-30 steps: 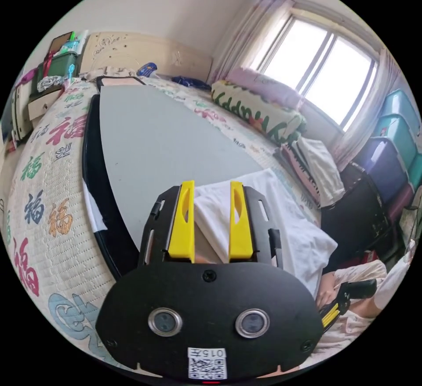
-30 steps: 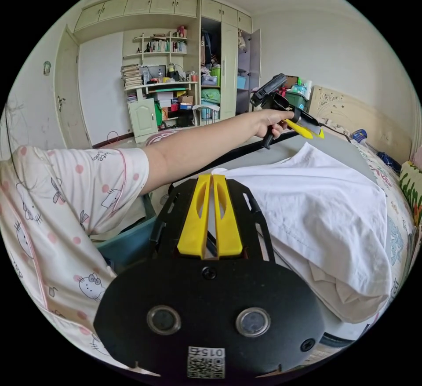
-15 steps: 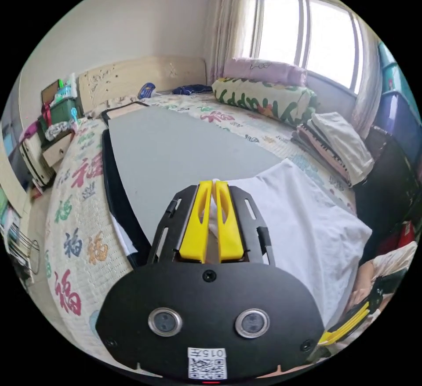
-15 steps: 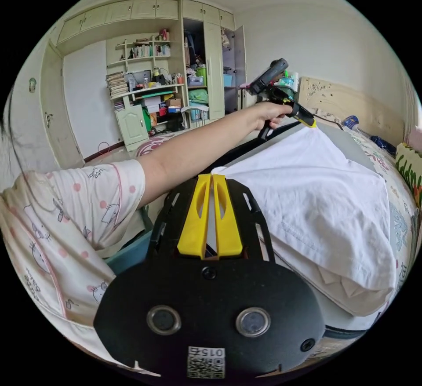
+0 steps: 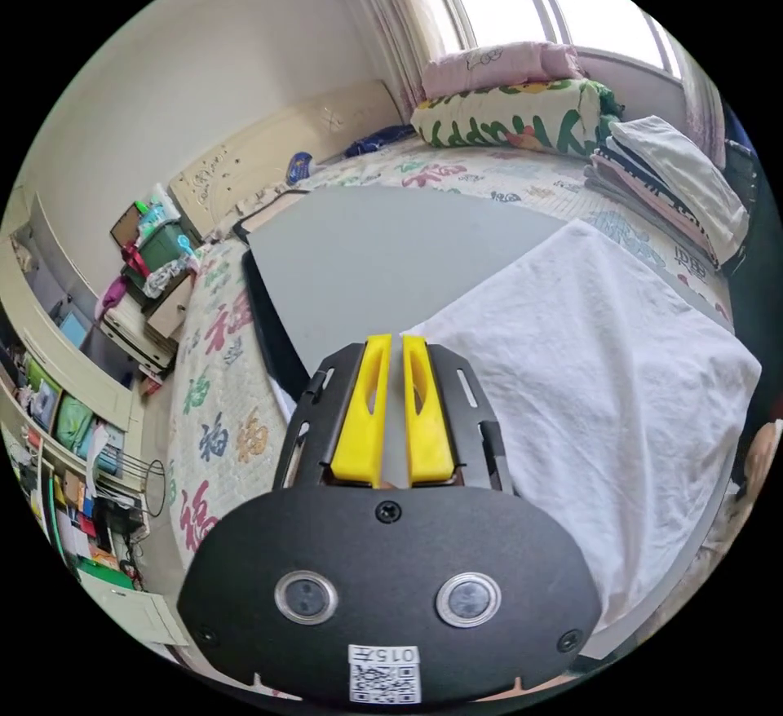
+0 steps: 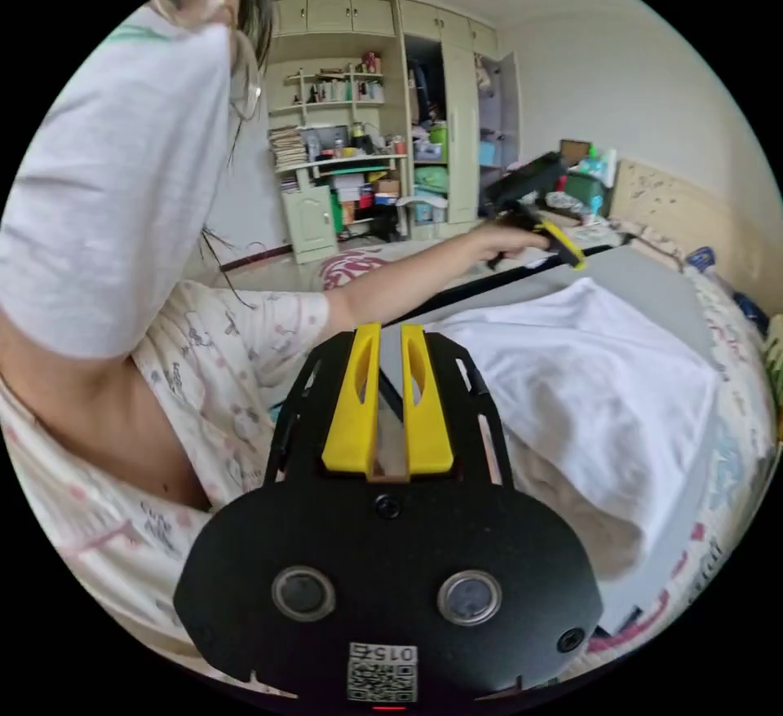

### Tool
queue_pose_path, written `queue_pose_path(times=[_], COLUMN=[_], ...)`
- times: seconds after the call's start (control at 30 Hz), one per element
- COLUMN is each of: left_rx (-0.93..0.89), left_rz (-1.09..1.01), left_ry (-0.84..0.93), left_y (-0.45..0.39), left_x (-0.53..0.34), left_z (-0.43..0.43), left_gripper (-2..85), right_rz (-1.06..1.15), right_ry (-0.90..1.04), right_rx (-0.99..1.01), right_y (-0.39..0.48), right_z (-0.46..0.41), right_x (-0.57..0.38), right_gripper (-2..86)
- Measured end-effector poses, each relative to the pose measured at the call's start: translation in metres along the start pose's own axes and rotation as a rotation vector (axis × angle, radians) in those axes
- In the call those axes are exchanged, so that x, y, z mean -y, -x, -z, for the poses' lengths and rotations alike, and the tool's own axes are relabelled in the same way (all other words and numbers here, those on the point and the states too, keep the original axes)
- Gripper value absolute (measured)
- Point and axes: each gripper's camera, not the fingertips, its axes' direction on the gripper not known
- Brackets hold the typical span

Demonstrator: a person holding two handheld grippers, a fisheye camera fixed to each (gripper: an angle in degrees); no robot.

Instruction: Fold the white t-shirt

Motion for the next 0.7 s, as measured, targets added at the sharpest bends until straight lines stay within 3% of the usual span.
queue_pose_path(times=[0.1, 0.17, 0.27, 0.47, 0.57, 0.7], left_rx=[-0.093, -0.271, -0.394, -0.234, -0.24, -0.26], left_rz=[0.003, -0.03, -0.159, -0.183, -0.108, -0.044], left_ry=[-0.151, -0.244, -0.278, -0.352, -0.256, -0.109], left_y=[-0.003, -0.014, -0.05, -0.123, -0.13, -0.13], left_x=[-0.023, -0.047, -0.095, -0.225, -0.254, -0.262], left_z=[0.06, 0.107, 0.162, 0.229, 0.222, 0.197], left_gripper=[5.6, 7.1, 8.7, 8.9, 8.9, 9.1], right_rz=[0.014, -0.008, -0.033, -0.03, -0.023, -0.019], right_ry=[-0.02, -0.006, 0.06, 0.124, 0.124, 0.121], right_rx=[-0.222, -0.425, -0.579, -0.586, -0.664, -0.651], right_y=[-0.011, -0.017, -0.028, -0.044, -0.043, -0.035], right_z=[0.053, 0.074, 0.072, 0.04, 0.03, 0.032], right_x=[-0.026, -0.049, -0.073, -0.084, -0.081, -0.083], right_gripper=[6.4, 7.0, 8.0, 8.2, 2.0, -0.2])
